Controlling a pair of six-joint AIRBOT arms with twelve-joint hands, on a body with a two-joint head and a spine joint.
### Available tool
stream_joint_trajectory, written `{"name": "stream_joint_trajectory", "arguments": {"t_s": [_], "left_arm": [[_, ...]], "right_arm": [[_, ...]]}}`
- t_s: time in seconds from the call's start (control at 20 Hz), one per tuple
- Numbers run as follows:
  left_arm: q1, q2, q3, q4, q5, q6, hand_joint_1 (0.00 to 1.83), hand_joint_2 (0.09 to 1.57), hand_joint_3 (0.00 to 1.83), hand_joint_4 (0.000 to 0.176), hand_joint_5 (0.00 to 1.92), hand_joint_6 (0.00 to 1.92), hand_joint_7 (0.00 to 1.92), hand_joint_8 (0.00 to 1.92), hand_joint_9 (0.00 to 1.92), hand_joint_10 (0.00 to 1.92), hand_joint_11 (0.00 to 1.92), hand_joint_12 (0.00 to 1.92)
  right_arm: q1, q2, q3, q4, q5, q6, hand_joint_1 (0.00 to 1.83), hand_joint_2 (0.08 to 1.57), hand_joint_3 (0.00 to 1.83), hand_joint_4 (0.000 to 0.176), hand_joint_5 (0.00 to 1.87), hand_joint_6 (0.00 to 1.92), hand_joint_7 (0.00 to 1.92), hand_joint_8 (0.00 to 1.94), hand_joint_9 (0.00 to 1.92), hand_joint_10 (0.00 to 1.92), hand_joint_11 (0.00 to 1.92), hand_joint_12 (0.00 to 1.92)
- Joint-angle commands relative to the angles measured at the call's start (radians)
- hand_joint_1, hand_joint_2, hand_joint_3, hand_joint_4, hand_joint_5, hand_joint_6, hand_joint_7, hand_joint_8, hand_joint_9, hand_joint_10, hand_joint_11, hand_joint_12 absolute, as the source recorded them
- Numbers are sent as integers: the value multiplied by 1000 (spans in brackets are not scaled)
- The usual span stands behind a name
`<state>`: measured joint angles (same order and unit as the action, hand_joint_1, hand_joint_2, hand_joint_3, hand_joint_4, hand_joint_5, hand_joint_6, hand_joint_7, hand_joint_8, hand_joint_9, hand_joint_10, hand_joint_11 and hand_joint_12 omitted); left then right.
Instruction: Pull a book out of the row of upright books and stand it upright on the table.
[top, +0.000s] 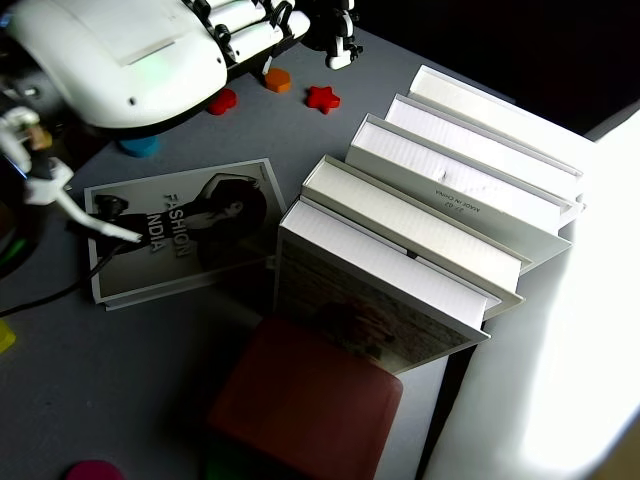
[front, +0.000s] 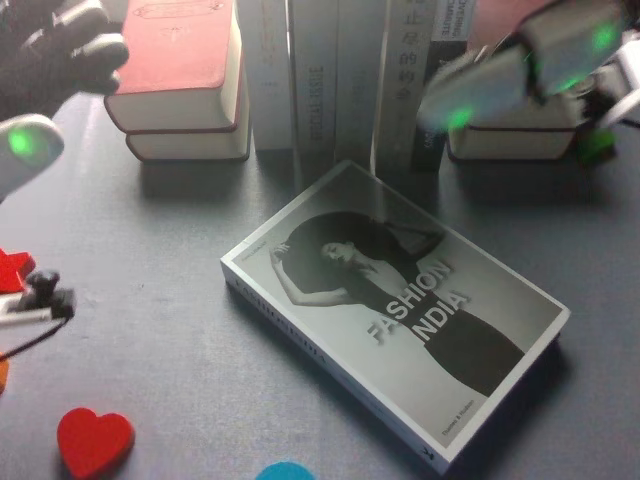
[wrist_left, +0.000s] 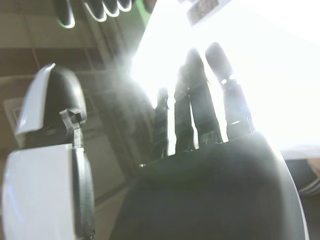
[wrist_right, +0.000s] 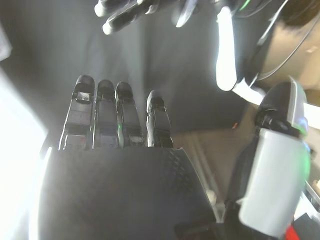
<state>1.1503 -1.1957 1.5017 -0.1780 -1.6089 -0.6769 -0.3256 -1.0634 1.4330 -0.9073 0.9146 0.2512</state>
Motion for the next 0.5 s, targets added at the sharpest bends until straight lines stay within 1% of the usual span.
{"name": "stream_joint_trajectory", "arguments": {"t_s": [0.0, 0.05, 0.1, 0.15, 0.2, 0.25, 0.3, 0.35, 0.4, 0.45], "left_arm": [[-22, 20, 0, -24, -126, -10, 824, 999, 0, 108, 95, 0, 271, 0, 488, 16, 0, 1181], [-44, 31, 0, -18, -126, -10, 824, 999, 0, 108, 95, 0, 271, 0, 488, 16, 0, 1181], [-62, 41, -1, -13, -126, -10, 866, 1004, 0, 160, 18, 0, 239, 0, 495, 17, 3, 1187], [-81, 48, 0, -5, -126, -10, 794, 1044, 12, 161, 19, 4, 197, 0, 391, 11, 0, 987], [-92, 52, 0, 0, -126, -10, 799, 1055, 12, 170, 15, 2, 196, 1, 403, 16, 0, 965], [-101, 55, 0, 5, -126, -10, 918, 1006, 0, 163, 186, 26, 235, 4, 422, 10, 0, 1123], [-108, 55, 1, 8, -126, -10, 948, 939, 0, 137, 353, 61, 264, 3, 444, 8, 37, 1261], [-112, 50, 8, 11, -126, -10, 909, 948, 0, 107, 297, 30, 237, 0, 427, 1, 7, 1263], [-110, 35, 28, 5, -120, -10, 861, 910, 0, 101, 265, 11, 246, 3, 392, 0, 1, 1249], [-105, 21, 46, -3, -100, -10, 796, 927, 0, 99, 249, 3, 247, 2, 359, 0, 0, 1315]], "right_arm": [[-3, 19, -5, 145, 74, -35, 650, 1067, 17, 176, 0, 0, 0, 0, 0, 0, 0, 0], [-32, 52, -12, 242, 97, -86, 650, 1067, 17, 176, 0, 0, 0, 0, 0, 0, 0, 0], [-64, 83, -23, 331, 131, -143, 802, 1073, 14, 176, 0, 0, 0, 0, 0, 0, 93, 43], [-94, 117, -41, 416, 166, -198, 852, 1111, 27, 176, 0, 0, 0, 0, 0, 0, 18, 8], [-112, 142, -58, 468, 189, -234, 864, 1105, 20, 176, 0, 0, 0, 0, 0, 0, 3, 1], [-134, 167, -75, 518, 217, -271, 854, 1073, 3, 176, 0, 0, 0, 0, 0, 0, 55, 26], [-156, 187, -93, 559, 238, -301, 940, 1082, 6, 175, 0, 0, 0, 0, 0, 0, 53, 30], [-178, 202, -112, 584, 240, -340, 997, 1026, 0, 176, 14, 5, 0, 0, 1, 0, 30, 24], [-213, 202, -125, 611, 233, -385, 1023, 990, 0, 173, 49, 10, 0, 0, 14, 2, 5, 116], [-237, 192, -125, 624, 216, -400, 1094, 995, 0, 174, 98, 1, 0, 0, 37, 2, 0, 299]]}}
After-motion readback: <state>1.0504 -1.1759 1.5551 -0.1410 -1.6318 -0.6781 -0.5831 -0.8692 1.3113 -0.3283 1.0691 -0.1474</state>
